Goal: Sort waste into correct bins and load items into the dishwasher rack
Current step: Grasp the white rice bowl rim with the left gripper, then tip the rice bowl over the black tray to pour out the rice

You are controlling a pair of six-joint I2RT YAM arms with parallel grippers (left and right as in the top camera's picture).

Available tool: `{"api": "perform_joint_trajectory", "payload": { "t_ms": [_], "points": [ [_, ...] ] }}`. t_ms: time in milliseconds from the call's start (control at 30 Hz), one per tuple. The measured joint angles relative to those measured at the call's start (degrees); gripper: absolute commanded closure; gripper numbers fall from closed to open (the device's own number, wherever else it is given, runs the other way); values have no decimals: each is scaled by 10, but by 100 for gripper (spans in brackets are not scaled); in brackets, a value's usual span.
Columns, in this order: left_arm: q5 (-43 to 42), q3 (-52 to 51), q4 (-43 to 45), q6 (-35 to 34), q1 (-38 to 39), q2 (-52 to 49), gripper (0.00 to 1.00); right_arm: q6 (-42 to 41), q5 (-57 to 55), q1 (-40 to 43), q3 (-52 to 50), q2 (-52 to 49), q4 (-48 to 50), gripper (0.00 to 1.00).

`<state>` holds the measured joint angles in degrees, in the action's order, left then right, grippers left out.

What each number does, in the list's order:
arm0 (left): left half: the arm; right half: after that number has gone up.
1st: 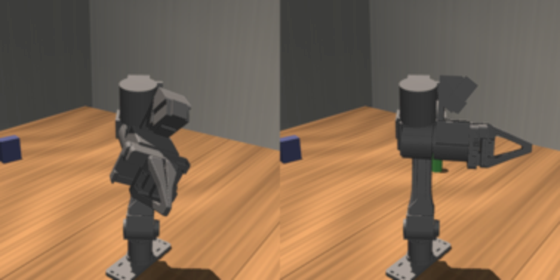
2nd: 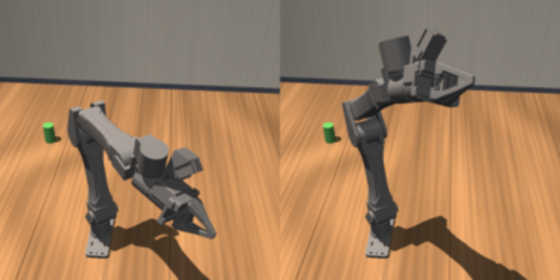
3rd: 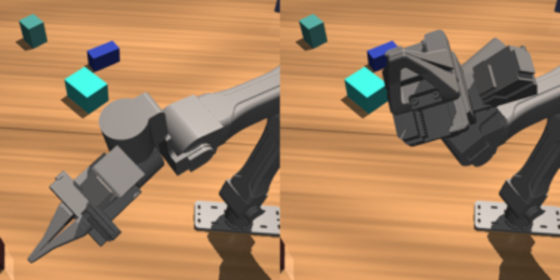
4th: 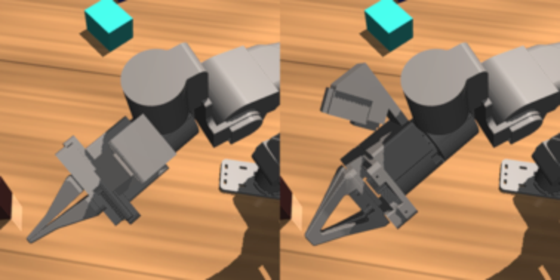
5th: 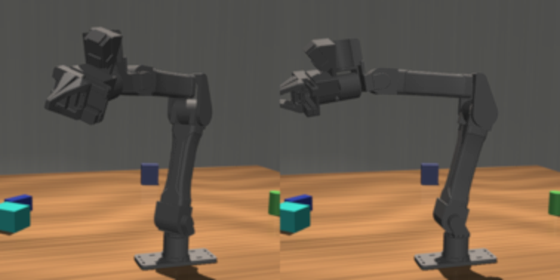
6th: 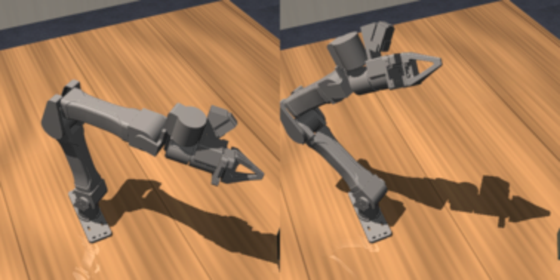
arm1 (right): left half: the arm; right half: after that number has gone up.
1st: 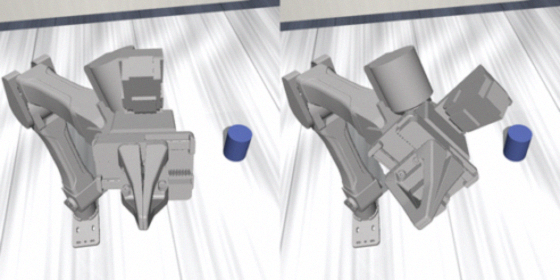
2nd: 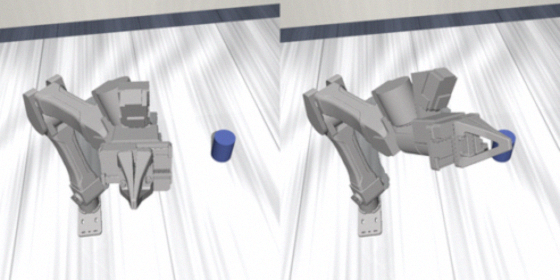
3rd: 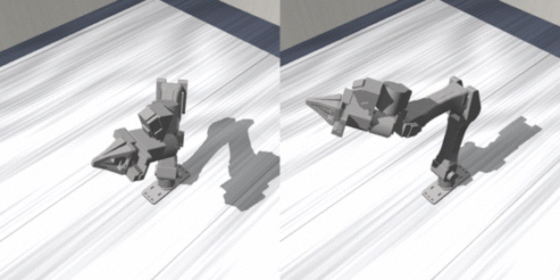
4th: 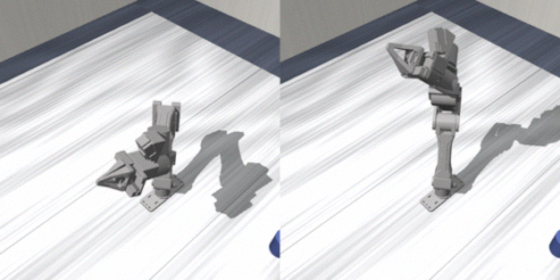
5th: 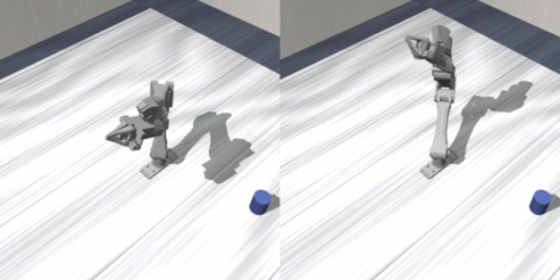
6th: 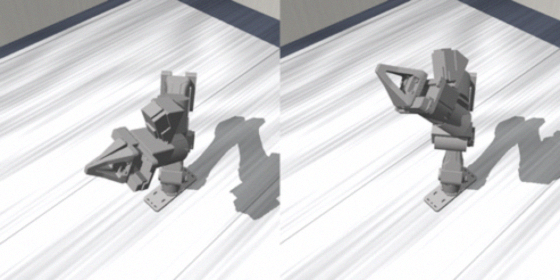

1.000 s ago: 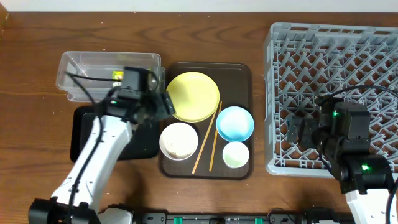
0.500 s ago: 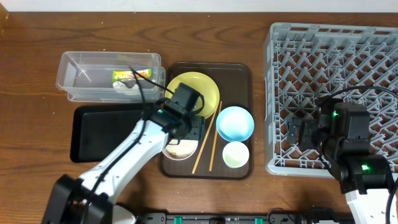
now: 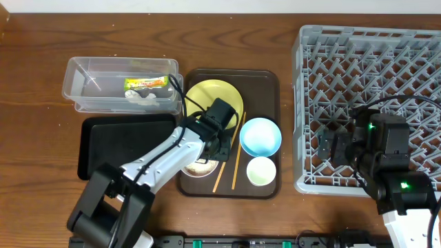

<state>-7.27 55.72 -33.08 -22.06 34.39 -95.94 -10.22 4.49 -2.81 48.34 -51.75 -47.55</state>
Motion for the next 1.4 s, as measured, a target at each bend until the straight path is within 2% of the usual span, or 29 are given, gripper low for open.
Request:
{"api": "perform_joint_trajectory", "payload": {
  "t_ms": [167,367,500,533,600,933,1167,1400],
  "points": [
    [0,0,1,0,7,-8,61,0,0,0,0,0,-2,1],
    [0,0,1,-2,7,-24,76,0,0,0,0,0,-7,1],
    [0,0,1,-2,7,-24,81,0,0,0,0,0,-9,1],
    [0,0,1,-1,7,-24,88,0,0,0,0,0,-9,1],
    [2,0,0,-2,7,-23,93,0,0,0,0,0,-9,1],
    [14,0,-29,-2,9,23,94,0,0,0,0,0,-9,1],
    [8,0,-57,-1,5,107,94,0,0,0,0,0,-10,1],
    [-4,0,-80,3,-61,173,94,0,0,0,0,0,-10,1]
  ]
}}
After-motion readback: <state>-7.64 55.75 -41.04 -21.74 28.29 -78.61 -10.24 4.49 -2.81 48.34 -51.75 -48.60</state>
